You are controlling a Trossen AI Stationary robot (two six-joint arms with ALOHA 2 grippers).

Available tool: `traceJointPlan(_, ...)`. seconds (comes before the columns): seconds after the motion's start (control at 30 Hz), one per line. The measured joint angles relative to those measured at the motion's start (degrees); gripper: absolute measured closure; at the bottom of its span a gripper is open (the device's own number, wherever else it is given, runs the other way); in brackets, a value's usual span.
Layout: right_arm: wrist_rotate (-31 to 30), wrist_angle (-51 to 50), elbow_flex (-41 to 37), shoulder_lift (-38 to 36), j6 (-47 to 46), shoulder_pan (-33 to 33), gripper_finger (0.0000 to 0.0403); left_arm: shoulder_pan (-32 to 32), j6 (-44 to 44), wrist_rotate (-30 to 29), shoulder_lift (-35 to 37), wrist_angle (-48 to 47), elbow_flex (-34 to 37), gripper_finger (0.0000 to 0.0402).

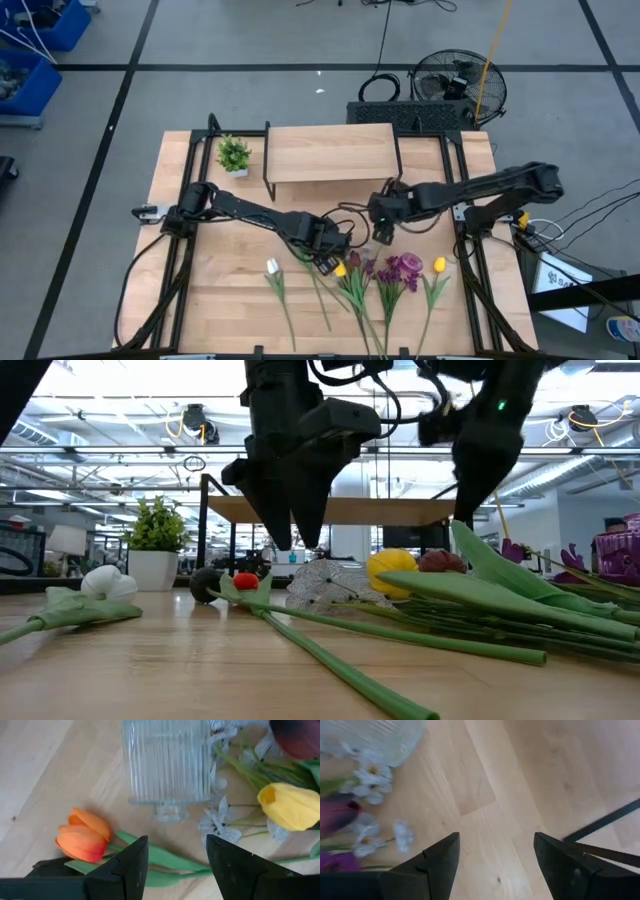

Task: Pick and place flowers into a vace then onto a shelf
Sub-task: Put the white vase on the shelf

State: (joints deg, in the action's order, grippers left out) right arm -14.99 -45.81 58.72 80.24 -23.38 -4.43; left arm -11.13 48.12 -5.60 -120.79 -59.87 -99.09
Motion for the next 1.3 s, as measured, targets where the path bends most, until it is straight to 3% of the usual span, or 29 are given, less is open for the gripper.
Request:
traceJointPlan(0.3, 0.09, -3.88, 0.0, -12.03, -3.29, 0.24, 0.0156, 1.08, -1.22, -1.36, 0.0, 1.45, 0.0, 0.0197)
traceJointPlan(0.5, 0.07, -2.64, 0.0, -16.28, -4.94, 0.22, 0.0156, 1.46, -1.33, -1.36, 0.02, 2.9, 0.68, 0.0197)
traceJointPlan(0.73, 0.07, -2.27, 0.0, -16.98, -4.92, 0.22, 0.0156, 1.37, 1.19, 0.54, 0.04, 7.29, 5.71, 0.0197)
traceJointPlan(1.3, 0.05, -2.24, 0.0, -16.95, -4.46, 0.22, 0.0156, 2.05, 0.81, 0.82, 0.04, 10.72, 6.27, 0.0197)
